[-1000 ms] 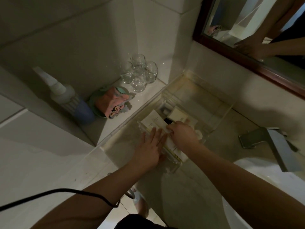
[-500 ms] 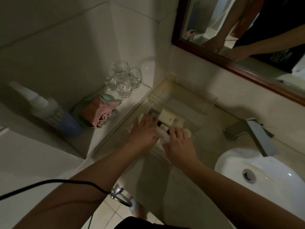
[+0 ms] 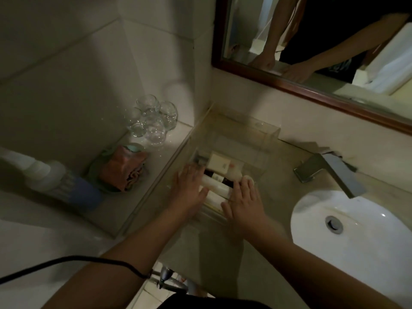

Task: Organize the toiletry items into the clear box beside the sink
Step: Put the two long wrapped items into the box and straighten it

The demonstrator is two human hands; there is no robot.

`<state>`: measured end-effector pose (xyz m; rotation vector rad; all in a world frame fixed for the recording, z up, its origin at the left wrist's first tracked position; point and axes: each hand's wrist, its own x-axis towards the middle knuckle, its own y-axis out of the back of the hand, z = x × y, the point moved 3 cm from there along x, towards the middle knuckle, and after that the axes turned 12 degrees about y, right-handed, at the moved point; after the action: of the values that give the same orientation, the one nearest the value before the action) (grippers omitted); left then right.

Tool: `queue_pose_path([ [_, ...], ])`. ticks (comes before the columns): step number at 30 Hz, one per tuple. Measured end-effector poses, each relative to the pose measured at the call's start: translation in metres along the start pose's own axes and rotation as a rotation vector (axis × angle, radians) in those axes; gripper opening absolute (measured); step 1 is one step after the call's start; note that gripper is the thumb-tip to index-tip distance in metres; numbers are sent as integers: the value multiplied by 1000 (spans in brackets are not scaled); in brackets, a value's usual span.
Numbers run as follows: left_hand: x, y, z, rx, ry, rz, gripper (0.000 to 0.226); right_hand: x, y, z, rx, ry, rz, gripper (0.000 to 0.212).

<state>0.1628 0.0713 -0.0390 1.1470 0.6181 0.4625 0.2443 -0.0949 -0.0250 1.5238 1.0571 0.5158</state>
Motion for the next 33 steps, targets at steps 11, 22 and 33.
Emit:
queue_pose_path([
  [11,17,23,-60,-354,414,119,30,-35,-3,42,811,-536,85,52],
  [22,22,31,-50,-694,559,-67,32,-25,-1,35,890,-471,63,39],
  [33,25,36,-49,-828,539,-57,27,-20,-8,35,903,-447,84,27],
])
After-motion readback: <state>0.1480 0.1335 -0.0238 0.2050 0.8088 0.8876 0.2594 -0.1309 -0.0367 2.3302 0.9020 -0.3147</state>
